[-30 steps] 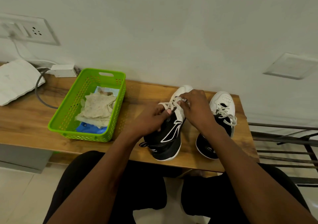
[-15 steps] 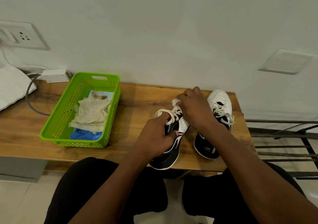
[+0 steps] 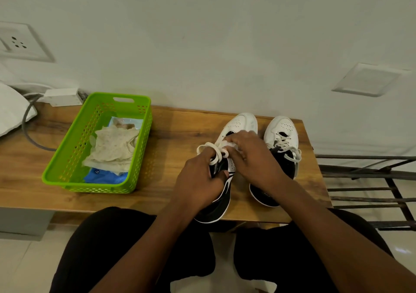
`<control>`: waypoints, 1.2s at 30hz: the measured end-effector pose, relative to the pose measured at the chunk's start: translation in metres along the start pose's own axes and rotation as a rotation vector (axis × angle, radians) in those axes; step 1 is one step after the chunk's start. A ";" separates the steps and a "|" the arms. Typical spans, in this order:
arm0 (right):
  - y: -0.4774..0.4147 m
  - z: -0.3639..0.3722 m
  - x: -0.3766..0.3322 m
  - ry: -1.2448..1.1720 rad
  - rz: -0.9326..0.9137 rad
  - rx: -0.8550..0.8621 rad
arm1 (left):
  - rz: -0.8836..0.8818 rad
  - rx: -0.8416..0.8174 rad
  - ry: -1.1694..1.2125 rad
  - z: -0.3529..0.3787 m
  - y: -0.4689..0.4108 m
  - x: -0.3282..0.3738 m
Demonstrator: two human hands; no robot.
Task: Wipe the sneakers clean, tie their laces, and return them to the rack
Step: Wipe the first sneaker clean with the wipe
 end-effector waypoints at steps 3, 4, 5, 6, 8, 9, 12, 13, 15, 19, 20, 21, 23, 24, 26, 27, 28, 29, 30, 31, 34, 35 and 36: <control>-0.022 -0.008 0.018 0.323 -0.011 0.068 | -0.077 0.012 -0.027 -0.008 -0.005 -0.009; -0.028 -0.010 0.025 0.364 0.009 0.099 | -0.092 0.004 -0.030 -0.009 -0.007 -0.012; -0.030 -0.010 0.029 0.357 0.041 0.118 | -0.103 -0.015 -0.038 -0.009 -0.008 -0.013; -0.030 -0.008 0.030 0.308 0.072 0.131 | -0.108 -0.040 -0.043 -0.008 -0.010 -0.014; -0.022 0.004 0.019 0.145 0.083 0.100 | -0.138 -0.068 0.030 -0.007 -0.014 -0.021; -0.015 0.010 0.008 0.077 0.058 0.067 | -0.168 -0.078 0.109 -0.006 -0.018 -0.027; 0.010 0.014 -0.029 -0.147 -0.065 0.018 | -0.309 -0.131 0.397 -0.003 -0.022 -0.042; 0.019 0.016 -0.046 -0.189 -0.128 -0.012 | -0.363 -0.147 0.497 -0.001 -0.022 -0.045; 0.037 0.030 -0.074 -0.179 -0.270 -0.107 | -0.456 -0.158 0.629 0.000 -0.018 -0.046; 0.005 0.024 -0.040 -0.031 -0.168 0.049 | -0.448 -0.234 0.703 0.007 -0.017 -0.043; -0.004 0.018 -0.028 0.007 -0.104 0.101 | -0.426 -0.260 0.694 0.008 -0.016 -0.041; -0.007 0.018 -0.023 0.019 -0.072 0.115 | -0.414 -0.275 0.702 0.010 -0.016 -0.041; 0.007 0.022 -0.044 -0.007 -0.146 0.104 | -0.418 -0.268 0.725 0.009 -0.018 -0.041; 0.022 0.031 -0.066 -0.041 -0.244 0.059 | -0.426 -0.262 0.727 0.007 -0.019 -0.044; 0.055 0.049 -0.105 -0.028 -0.454 -0.083 | -0.427 -0.282 0.698 0.007 -0.020 -0.044; 0.060 0.055 -0.109 0.017 -0.505 -0.114 | -0.424 -0.298 0.684 0.008 -0.020 -0.045; 0.053 0.053 -0.104 0.040 -0.497 -0.101 | -0.407 -0.296 0.677 0.007 -0.021 -0.044; 0.042 0.046 -0.091 0.043 -0.423 -0.050 | -0.384 -0.279 0.667 0.005 -0.021 -0.043; 0.030 0.035 -0.076 0.034 -0.325 0.033 | -0.358 -0.260 0.636 0.002 -0.022 -0.041; 0.021 0.025 -0.062 0.036 -0.241 0.113 | -0.333 -0.232 0.588 -0.003 -0.023 -0.043; 0.035 0.027 -0.063 0.048 -0.230 0.127 | -0.231 -0.183 0.281 -0.014 -0.022 -0.052; 0.045 0.037 -0.073 0.052 -0.293 0.069 | -0.204 -0.169 0.163 -0.017 -0.021 -0.057; 0.056 0.049 -0.083 0.073 -0.371 -0.001 | -0.194 -0.158 0.071 -0.021 -0.018 -0.059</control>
Point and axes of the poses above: each hand's wrist, its own y-axis away from the middle knuckle, its own z-axis out of the palm, x = y × z, the point moved 10 cm from there along -y, towards the middle knuckle
